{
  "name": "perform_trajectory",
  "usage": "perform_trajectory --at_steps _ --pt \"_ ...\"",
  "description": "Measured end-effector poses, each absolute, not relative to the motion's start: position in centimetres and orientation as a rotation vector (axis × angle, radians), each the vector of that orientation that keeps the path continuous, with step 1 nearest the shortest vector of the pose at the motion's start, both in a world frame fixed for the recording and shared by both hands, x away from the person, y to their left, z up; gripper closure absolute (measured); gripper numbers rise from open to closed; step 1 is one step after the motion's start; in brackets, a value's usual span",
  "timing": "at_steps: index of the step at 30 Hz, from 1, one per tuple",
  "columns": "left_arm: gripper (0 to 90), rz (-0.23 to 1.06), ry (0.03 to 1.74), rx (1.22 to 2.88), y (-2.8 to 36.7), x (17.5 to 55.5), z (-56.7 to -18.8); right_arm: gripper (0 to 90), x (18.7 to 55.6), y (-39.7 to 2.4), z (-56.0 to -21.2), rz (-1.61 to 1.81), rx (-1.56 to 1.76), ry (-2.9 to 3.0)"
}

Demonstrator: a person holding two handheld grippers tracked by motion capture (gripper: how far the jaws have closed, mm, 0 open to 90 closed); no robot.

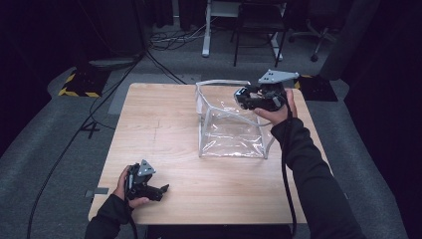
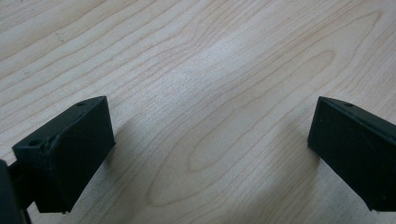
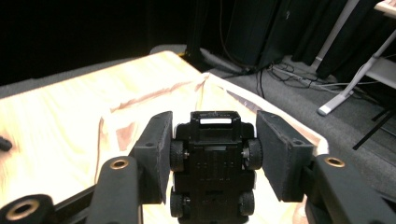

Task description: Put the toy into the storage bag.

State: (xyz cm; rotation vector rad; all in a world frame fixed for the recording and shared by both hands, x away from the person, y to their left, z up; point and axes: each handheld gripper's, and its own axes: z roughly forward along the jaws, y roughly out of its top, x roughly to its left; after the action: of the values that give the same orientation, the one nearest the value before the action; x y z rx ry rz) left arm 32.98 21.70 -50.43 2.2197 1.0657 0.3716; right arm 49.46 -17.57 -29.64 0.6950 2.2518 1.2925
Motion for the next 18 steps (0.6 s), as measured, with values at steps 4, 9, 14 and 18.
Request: perform_trajectory --at_steps 4,9,14,18 --pt "0.6 0.368 1.068 2.219 21.7 33.0 -50.4 48.2 49.8 -16.9 -30.1 1.24 0.71 2.28" --pt "0.6 0.367 1.07 2.219 21.7 33.0 -50.4 48.2 50.1 -16.5 -30.1 1.191 0.729 2.287" --pt "0.6 0.366 1.07 2.219 21.7 33.0 -50.4 48.2 50.4 -16.5 -30.1 1.13 0.766 2.314" --pt "0.6 0.38 1.064 2.221 21.7 33.0 -50.4 48.2 50.3 -16.4 -30.1 1.058 0.753 2.345"
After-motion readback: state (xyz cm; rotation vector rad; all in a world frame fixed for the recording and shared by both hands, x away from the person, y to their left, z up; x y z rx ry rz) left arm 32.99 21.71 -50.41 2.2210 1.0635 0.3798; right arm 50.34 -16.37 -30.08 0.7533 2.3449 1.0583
